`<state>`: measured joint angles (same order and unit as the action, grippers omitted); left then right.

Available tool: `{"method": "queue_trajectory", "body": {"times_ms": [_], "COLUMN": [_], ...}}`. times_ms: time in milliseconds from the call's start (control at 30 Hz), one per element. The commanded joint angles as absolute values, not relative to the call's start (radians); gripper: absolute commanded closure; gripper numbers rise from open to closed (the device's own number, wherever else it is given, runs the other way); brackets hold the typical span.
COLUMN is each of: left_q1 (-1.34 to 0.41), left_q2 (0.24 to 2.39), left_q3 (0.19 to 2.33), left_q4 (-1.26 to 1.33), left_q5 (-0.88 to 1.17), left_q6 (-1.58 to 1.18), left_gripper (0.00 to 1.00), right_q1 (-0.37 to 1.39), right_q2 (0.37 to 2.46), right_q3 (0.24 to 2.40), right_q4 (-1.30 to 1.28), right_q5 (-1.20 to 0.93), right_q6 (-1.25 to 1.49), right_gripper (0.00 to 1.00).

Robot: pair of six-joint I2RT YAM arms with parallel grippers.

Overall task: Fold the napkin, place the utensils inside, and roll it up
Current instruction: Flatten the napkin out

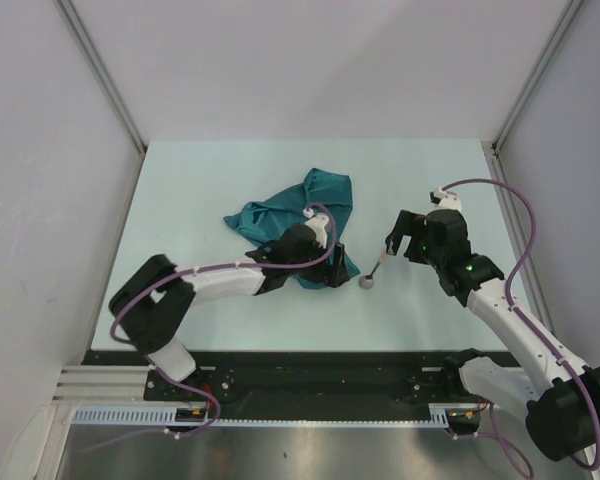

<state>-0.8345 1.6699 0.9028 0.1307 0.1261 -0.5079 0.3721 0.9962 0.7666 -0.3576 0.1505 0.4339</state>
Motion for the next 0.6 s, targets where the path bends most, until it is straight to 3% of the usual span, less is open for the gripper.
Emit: {"method": "queue_trajectory", "body": {"times_ms": [0,233,400,467,567], "left_q1": [-0.775,-0.528,-0.385,-0.365,-0.334], "left_q2": [1.398,1.299,1.411,1.457,1.557], "left_q3": [0.842,0.704,0.732,0.771,0.845], "left_q4": [0.107,0.038,0.054,0.058,0.026], "left_q5": [-0.041,-0.124,-0.019,-0.008,0.021], "left_q6": [-0.431,-0.449,-0.445,-0.44,-0.422], "left_gripper": [0.02,0.02,0.07,0.17,0.2], "right_q1": [0.394,0.492,0.528,0.532,0.535], "right_q2": [0.998,1.138,1.296,1.369,1.458], "right_q3": [0.79,0.807,0.893,0.91,0.94], "right_q4": [-0.354,-0.285,-0.256,-0.233,-0.201], "right_q5": [0.169,0.175,0.167,0.149,0.101], "right_q6": [0.452,0.448,0.397,0.384,0.357], "right_gripper": [0.0,0.04,0.15,0.21,0.28]}}
